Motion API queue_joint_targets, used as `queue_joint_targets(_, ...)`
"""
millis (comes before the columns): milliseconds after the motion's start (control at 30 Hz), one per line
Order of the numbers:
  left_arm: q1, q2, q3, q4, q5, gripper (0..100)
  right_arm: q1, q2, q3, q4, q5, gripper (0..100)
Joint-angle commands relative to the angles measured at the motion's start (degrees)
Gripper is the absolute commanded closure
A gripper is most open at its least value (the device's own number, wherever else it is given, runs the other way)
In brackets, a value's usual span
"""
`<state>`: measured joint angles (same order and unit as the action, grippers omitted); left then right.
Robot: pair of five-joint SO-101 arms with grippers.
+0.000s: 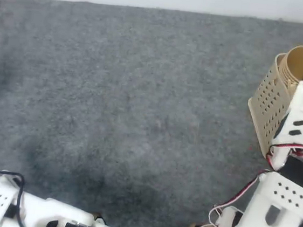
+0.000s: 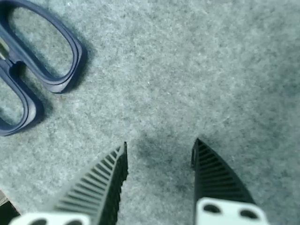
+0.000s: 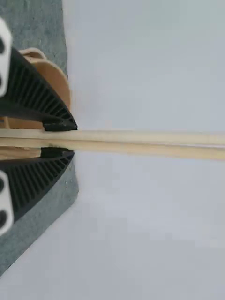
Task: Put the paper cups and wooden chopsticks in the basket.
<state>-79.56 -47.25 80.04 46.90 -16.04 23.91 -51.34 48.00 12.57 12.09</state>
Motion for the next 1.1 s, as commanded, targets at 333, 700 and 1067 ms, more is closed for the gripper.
queue_joint_targets(333,0.62,-1.23,-0.22,-0.88,-0.62,78,4.26,-2.68,3.87,1.98,0.53,97.5)
queue_joint_targets(700,0.62,-1.23,-0.22,-0.88,-0.62,78,4.44,-2.77,4.75,2.24,0.44,80.8)
queue_joint_targets(1067,15.12,-1.23,-1.89,-0.53,-0.44,78,-7.69,-7.78,-17.67,40.13,-2.99,81.2)
